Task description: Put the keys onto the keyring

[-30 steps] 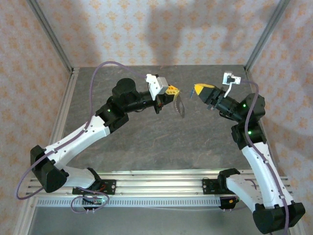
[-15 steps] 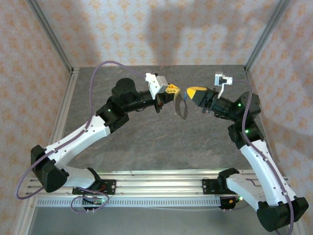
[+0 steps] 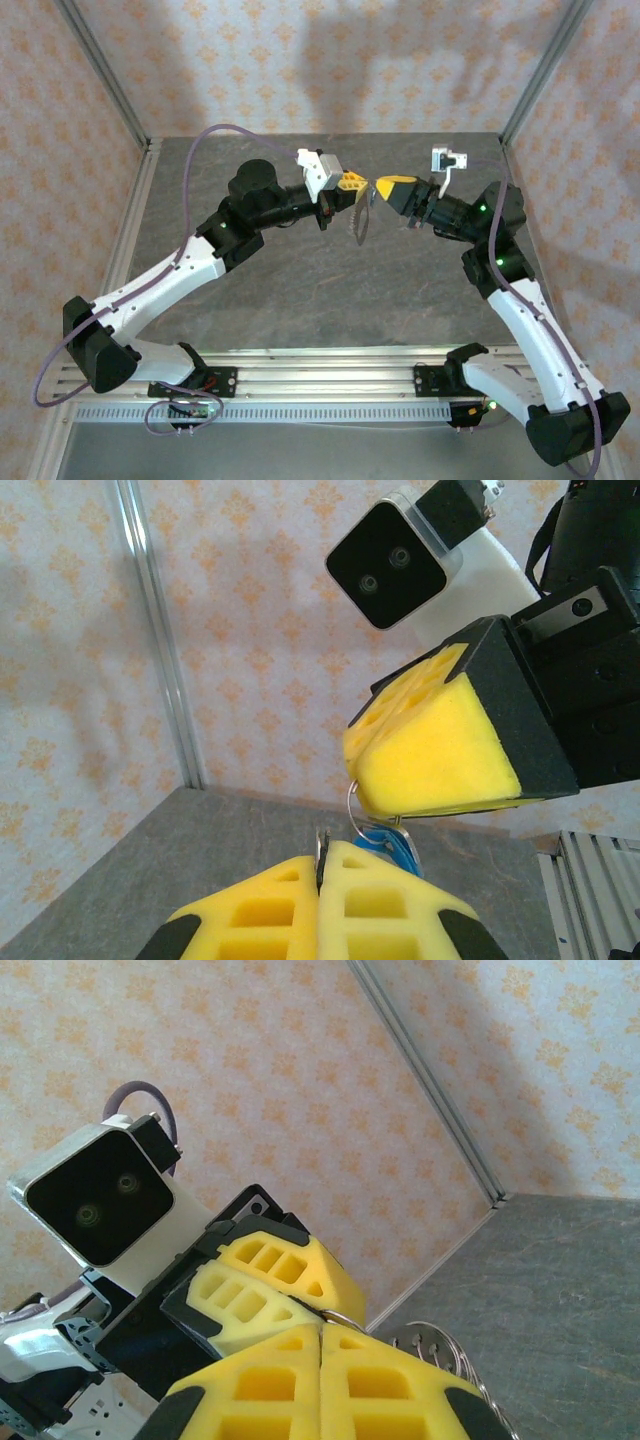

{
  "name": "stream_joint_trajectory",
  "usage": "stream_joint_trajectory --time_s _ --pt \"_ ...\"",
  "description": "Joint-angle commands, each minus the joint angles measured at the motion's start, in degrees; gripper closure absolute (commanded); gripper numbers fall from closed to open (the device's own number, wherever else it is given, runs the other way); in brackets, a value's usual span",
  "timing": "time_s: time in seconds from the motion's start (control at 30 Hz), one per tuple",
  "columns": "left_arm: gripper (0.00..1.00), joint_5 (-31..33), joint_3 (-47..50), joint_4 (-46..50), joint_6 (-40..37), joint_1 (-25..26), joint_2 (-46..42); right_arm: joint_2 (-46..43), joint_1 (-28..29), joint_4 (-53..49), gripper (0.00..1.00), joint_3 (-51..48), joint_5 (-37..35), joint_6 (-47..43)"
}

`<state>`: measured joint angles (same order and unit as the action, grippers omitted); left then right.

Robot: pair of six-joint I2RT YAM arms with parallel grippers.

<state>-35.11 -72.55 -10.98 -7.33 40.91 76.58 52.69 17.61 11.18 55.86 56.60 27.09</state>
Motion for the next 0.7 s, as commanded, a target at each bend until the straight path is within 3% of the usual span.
stream_joint_trajectory --time_s 0.0,0.67 --pt "1.0 0.31 -0.84 -3.26 0.74 0.58 0.16 -0.22 0.49 2.17 1.0 2.59 0.01 -1.1" --pt "1.0 -0.28 -0.83 -3.61 1.18 0.58 0.24 1.28 1.22 3.41 1.0 3.01 -1.39 -0.9"
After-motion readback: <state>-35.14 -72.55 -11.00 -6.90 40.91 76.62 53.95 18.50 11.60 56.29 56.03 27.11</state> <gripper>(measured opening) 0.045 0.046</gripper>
